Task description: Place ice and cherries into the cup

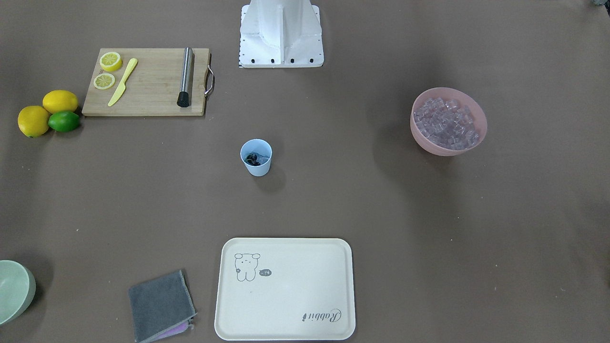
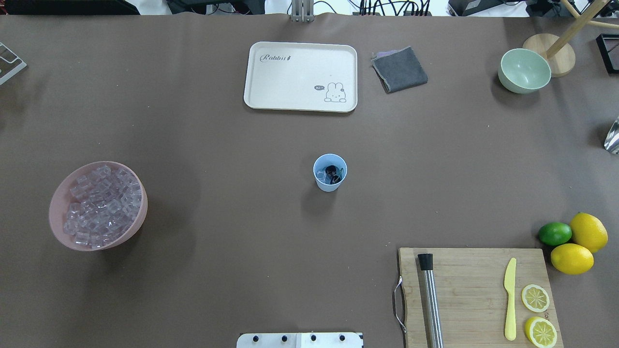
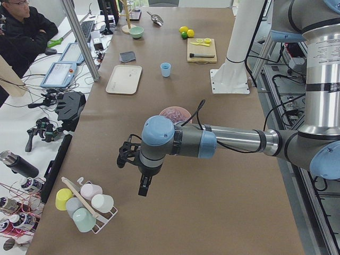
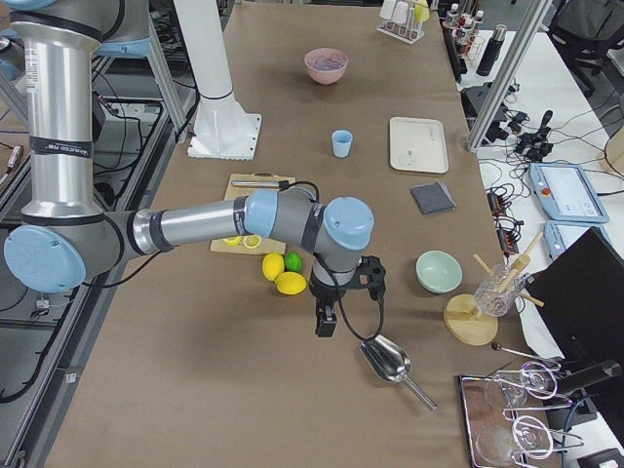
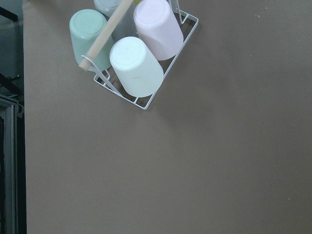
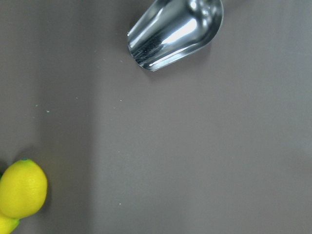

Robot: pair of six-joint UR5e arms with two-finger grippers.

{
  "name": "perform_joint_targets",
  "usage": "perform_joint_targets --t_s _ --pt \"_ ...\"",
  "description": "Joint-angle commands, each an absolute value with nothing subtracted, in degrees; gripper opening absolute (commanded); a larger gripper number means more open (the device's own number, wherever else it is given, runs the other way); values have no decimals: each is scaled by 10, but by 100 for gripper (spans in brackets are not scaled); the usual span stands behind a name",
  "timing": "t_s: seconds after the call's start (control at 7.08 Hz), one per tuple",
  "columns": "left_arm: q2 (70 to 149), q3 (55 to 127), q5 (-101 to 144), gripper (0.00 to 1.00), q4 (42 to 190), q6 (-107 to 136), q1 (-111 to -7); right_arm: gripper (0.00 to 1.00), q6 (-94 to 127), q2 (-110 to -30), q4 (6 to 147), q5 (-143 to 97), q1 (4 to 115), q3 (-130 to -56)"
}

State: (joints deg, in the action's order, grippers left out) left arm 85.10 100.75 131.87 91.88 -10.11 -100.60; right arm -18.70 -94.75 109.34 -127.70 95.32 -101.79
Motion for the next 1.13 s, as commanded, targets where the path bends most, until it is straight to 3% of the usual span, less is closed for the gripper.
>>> perform_joint_targets --t_s 0.0,0.42,0.99 --pt "856 1005 1320 98 918 -94 -1004 100 -176 -957 1001 -1287 961 -943" --pt "848 992 1318 98 947 4 -945 100 -155 -955 997 -1309 961 -920" --pt "842 979 1321 98 955 2 -944 100 -120 -931 995 -1309 960 -934"
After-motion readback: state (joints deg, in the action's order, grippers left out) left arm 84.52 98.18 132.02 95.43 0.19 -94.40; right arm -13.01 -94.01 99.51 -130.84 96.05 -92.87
